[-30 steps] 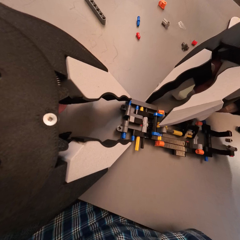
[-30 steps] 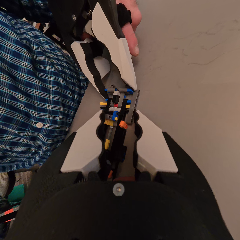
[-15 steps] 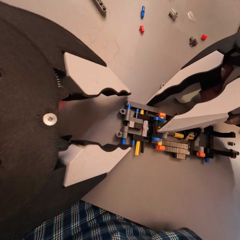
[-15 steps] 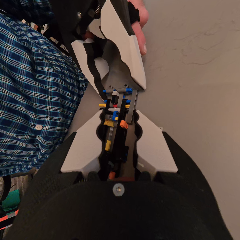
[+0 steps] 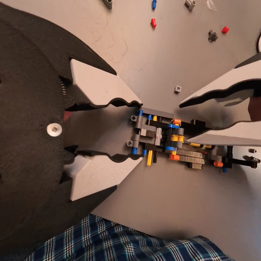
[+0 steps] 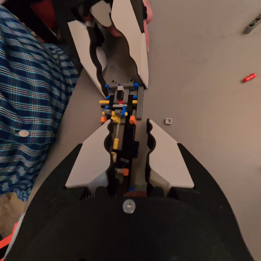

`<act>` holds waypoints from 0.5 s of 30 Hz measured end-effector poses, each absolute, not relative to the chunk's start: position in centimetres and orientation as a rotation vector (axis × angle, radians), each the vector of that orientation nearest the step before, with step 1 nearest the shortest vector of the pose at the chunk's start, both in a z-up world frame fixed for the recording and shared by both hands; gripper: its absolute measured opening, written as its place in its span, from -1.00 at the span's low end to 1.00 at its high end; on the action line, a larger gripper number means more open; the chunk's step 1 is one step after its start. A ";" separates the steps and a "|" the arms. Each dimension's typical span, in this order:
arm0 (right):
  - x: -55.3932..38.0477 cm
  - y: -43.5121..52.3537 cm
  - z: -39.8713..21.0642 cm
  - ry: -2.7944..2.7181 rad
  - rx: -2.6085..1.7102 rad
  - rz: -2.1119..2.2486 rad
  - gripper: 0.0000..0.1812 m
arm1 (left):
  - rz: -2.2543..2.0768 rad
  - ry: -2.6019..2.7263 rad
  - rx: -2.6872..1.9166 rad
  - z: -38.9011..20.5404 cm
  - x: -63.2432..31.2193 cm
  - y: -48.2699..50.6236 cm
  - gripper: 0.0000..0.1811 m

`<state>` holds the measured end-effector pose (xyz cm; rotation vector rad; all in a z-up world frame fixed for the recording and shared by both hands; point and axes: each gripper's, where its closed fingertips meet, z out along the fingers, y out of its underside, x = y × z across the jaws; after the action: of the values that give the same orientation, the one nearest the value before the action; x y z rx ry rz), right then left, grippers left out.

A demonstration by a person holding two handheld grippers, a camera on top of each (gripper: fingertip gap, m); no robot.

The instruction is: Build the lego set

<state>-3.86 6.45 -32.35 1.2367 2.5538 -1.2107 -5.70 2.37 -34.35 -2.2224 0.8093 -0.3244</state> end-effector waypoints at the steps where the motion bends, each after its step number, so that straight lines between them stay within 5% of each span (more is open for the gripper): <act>1: -3.7 6.5 -32.7 2.592 1.244 -1.179 -0.51 | -0.325 0.811 -2.222 -34.3 -5.7 2.4 -0.28; 15: -3.1 5.1 -33.7 2.803 1.190 -1.131 -0.57 | -0.318 0.825 -2.211 -34.2 -5.6 2.2 -0.27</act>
<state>-3.13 5.13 -33.74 1.1904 2.8035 -1.1313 -5.64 2.23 -34.23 -2.2113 0.8252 -0.3181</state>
